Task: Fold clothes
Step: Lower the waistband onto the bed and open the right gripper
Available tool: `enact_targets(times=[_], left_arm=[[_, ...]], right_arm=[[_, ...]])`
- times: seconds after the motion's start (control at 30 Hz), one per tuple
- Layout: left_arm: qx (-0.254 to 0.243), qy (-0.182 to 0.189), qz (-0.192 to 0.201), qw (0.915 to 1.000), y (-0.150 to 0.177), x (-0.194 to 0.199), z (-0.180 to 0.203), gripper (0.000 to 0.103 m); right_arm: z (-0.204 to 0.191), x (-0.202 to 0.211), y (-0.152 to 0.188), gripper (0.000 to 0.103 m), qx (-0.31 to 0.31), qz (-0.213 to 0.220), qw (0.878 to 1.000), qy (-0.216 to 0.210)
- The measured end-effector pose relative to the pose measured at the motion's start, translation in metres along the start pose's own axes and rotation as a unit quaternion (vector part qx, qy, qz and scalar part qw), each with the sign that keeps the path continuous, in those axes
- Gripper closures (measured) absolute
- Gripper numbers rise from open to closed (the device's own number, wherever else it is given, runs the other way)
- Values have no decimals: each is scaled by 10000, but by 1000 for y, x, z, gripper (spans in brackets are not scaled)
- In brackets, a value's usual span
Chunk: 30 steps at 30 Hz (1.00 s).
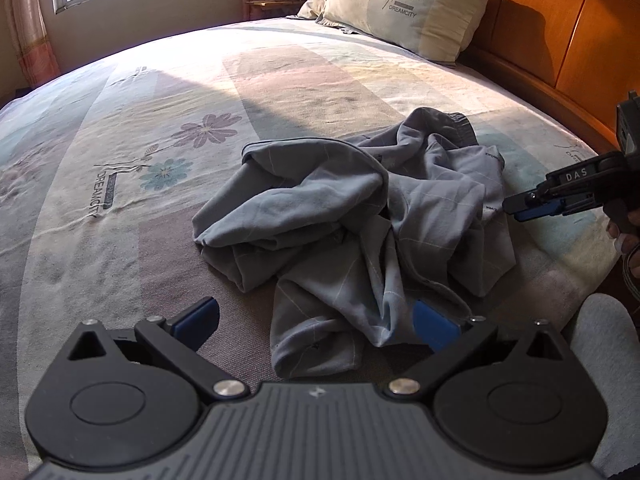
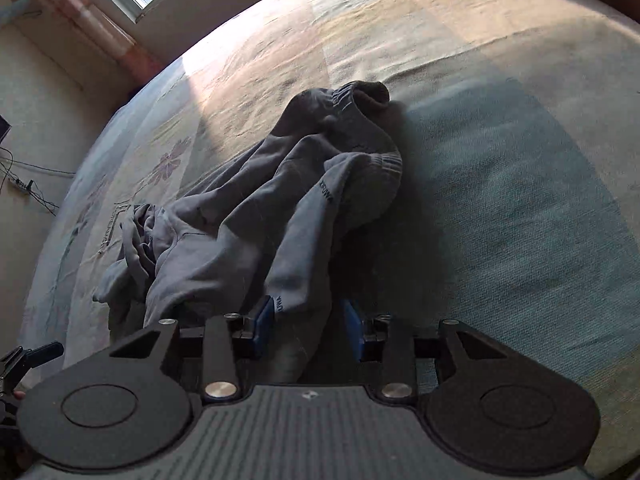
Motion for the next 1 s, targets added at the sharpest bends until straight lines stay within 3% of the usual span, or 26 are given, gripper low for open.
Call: enact_targets(times=[0.13,0.17,0.2,0.23,0.3,0.4,0.5,0.7,0.87,1.0], left_arm=[[-91,15,-33,10000,3,5,8,1],[-109,15,-40,9999,4,7,9,1],[-118,6,-45,9999,4,8,10,1],[-125,-5,-50,9999,5,9,10,1],[-145,-35,-45,9999,5,12,12,1],[-163,-41,8,9999,5,18,12,1],[-170,-54,25,9998,5,19,13,1],[-206,104,23,9997,5,10,16,1],[-155,412,-69,9990,1,-18,18,1],[-73,698,-359,9969,10,-51,24,1]], right_arm=[[-9,-12,22,60,17,142,9999,21],[-12,-13,24,64,102,224,9997,55],[-15,-15,25,81,175,269,9994,100],[-17,-16,25,92,249,314,9991,146],[-20,-17,26,96,368,390,9983,209],[-27,-2,26,97,445,480,9978,93],[-28,22,24,97,599,669,9957,240],[-2,53,25,91,698,768,9905,898],[-2,63,28,91,720,895,9889,944],[-17,59,28,84,888,888,9885,839]])
Point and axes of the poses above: each gripper's, at about its wrist camera, not at the fingertips, and x roughly against the way its jaws point, z to its right, y to its underside, the point moved 9 cm from there along -x, roughly the way its jaws point, and after that the axes turned 4 degrees about -x, right-handed, at the moved point
